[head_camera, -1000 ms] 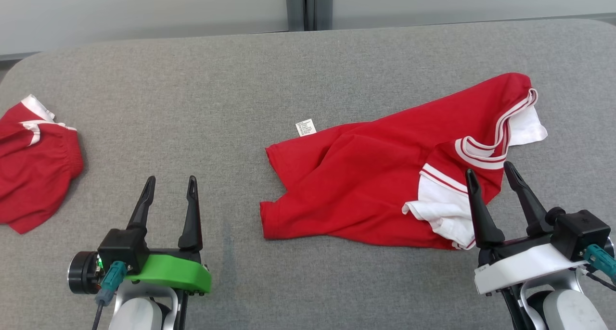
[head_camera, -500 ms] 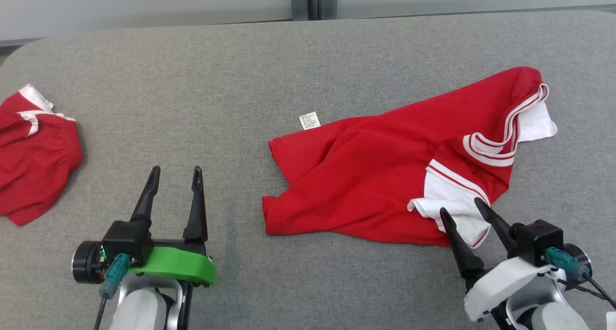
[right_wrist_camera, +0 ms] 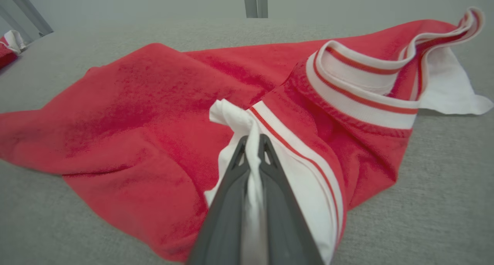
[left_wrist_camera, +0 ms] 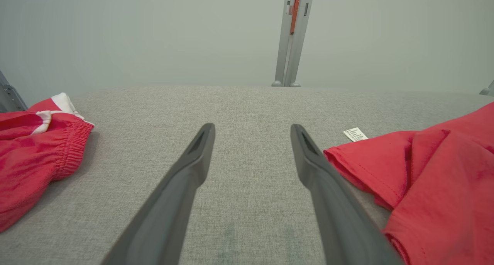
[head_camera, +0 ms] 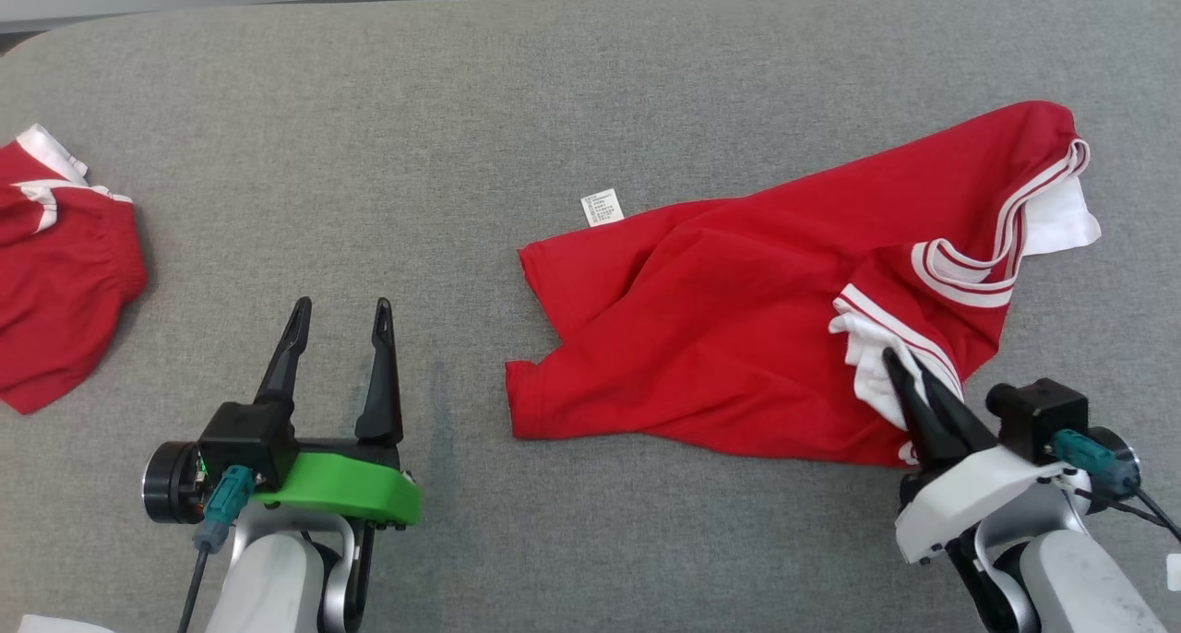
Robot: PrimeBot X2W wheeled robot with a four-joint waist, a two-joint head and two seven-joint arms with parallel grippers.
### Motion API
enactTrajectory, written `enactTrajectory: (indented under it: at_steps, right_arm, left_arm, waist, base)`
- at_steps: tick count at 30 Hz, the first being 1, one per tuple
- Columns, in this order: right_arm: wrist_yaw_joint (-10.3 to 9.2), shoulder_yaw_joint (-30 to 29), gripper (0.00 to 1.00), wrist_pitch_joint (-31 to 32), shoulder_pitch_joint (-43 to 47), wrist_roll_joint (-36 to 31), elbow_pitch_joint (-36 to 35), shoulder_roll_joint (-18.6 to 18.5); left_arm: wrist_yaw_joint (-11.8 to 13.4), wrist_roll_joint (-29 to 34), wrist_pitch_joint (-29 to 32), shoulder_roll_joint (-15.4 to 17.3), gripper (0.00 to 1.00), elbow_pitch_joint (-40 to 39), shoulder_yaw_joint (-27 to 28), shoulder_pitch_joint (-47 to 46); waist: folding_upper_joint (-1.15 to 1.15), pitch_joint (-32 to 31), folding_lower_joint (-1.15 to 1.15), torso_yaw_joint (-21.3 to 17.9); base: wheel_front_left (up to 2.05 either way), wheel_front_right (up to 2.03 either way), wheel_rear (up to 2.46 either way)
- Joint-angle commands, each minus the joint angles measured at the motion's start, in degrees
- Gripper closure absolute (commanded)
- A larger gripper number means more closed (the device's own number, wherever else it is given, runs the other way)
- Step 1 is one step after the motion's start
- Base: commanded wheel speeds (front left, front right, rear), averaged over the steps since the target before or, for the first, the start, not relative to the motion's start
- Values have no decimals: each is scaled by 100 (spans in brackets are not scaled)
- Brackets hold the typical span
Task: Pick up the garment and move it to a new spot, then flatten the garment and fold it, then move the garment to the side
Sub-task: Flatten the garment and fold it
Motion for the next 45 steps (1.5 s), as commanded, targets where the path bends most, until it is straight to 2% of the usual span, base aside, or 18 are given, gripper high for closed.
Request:
enactTrajectory:
  at_steps: [1, 8, 12, 13, 14, 15, 18, 22, 29, 36, 45]
  right_arm:
    - [-8, -154, 100, -141, -35, 73, -40, 36]
    - [-8, -1445, 100, -660, 339, 330, -52, 598]
    - [-8, -1925, 100, -754, 535, 623, 29, 837]
    - [-8, -1994, 79, -756, 577, 650, 80, 859]
    - [-8, -2060, 7, -738, 618, 734, 150, 887]
    - [-8, -2112, 0, -761, 644, 748, 190, 899]
    - [-8, -2253, 0, -867, 633, 700, 246, 916]
    - [-8, -2237, 0, -1016, 561, 320, -83, 924]
    - [-8, -1565, 0, -855, 425, -298, -854, 618]
    - [-8, -959, 0, -521, 465, -295, -1201, 452]
    - [-8, -861, 0, -400, 631, -220, -1263, 471]
  left_arm:
    - [-16, -17, -28, 21, 0, 2, 32, -43]
    - [2, 20, -31, 94, 0, -55, 59, 55]
    - [-3, 25, -31, 136, 0, -78, 55, 70]
    - [0, 23, -31, 143, 0, -81, 55, 72]
    - [4, 22, -31, 147, 0, -84, 48, 71]
    - [8, 21, -31, 152, 0, -88, 42, 68]
    - [19, 14, -31, 172, 0, -97, 32, 70]
    - [54, -7, -32, 187, 0, -106, 26, 98]
    - [81, -57, -27, 155, 0, -89, -8, 125]
    - [123, -92, -28, 130, 0, -40, -26, 196]
    - [155, -130, -29, 124, 0, -48, -51, 350]
  waist:
    - [0, -29, 0, -47]
    - [0, -116, 0, -258]
    - [0, -118, 0, -372]
    - [0, -119, 0, -394]
    - [0, -119, 0, -412]
    - [0, -119, 0, -425]
    - [0, -121, 0, -460]
    - [0, -138, 0, -479]
    - [0, -213, 0, -375]
    - [0, -360, 0, -174]
    - [0, -481, 0, -35]
  base:
    - [0, 0, 0]
    - [0, 0, 0]
    - [0, 0, 0]
    - [0, 0, 0]
    - [0, 0, 0]
    - [0, 0, 0]
    - [0, 0, 0]
    - [0, 0, 0]
    - [0, 0, 0]
    - [0, 0, 0]
    - [0, 0, 0]
